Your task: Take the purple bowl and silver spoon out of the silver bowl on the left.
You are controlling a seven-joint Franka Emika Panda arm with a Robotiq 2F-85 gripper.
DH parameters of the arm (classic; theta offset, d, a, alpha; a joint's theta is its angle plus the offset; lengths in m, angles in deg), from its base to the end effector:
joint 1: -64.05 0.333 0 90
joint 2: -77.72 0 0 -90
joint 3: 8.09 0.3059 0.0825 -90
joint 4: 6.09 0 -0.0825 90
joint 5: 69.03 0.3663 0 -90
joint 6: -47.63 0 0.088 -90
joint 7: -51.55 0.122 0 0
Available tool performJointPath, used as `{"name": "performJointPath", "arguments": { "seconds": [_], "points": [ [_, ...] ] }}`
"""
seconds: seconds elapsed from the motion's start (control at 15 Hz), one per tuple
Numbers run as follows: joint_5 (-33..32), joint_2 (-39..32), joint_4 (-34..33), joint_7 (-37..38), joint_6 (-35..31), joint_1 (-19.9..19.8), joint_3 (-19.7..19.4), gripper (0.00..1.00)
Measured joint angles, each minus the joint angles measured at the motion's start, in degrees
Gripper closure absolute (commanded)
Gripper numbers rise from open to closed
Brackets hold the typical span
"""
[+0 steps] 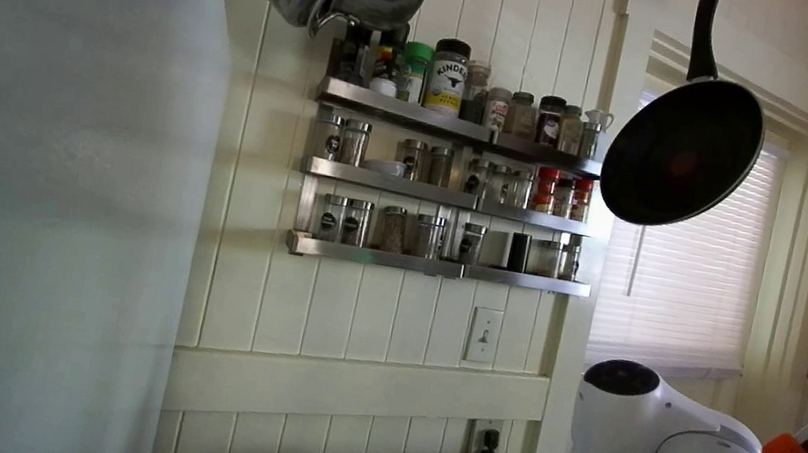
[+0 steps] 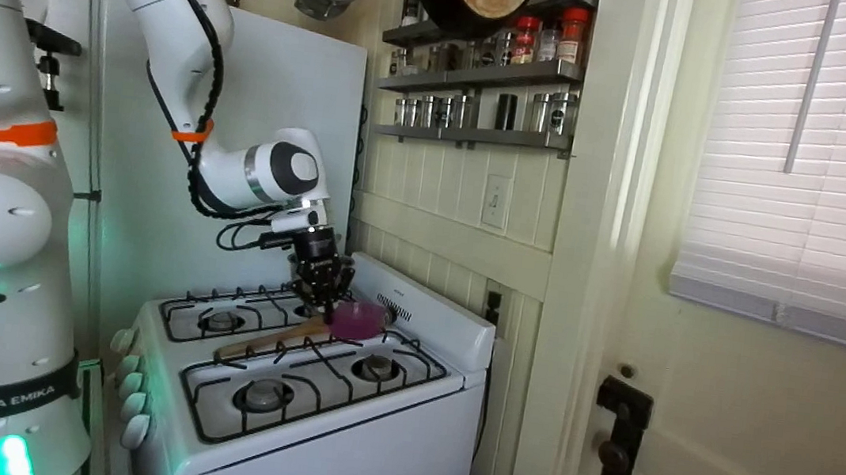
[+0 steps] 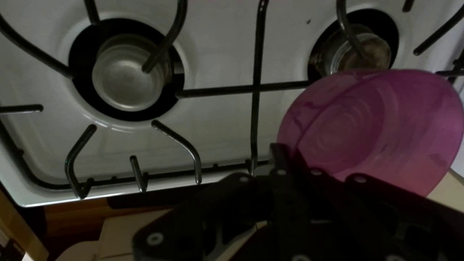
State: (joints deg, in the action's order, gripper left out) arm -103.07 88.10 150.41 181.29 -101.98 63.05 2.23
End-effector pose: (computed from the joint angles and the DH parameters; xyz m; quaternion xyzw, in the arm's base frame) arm 0.3859 0.0682 0.2715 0.6882 -0.7047 0.1682 0.0377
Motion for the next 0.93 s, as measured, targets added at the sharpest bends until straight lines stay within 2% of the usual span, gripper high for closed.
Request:
{"name": "performJointPath", "arguments": {
  "seconds": [0.4, 0.93],
  "points": [
    [-6.1, -4.2, -0.3, 7.5, -10.1, -2.4, -0.4, 0.99],
    [-15.6, -8.8, -3.4, 15.5, -10.2, -4.6, -0.4, 0.99]
  ]
}}
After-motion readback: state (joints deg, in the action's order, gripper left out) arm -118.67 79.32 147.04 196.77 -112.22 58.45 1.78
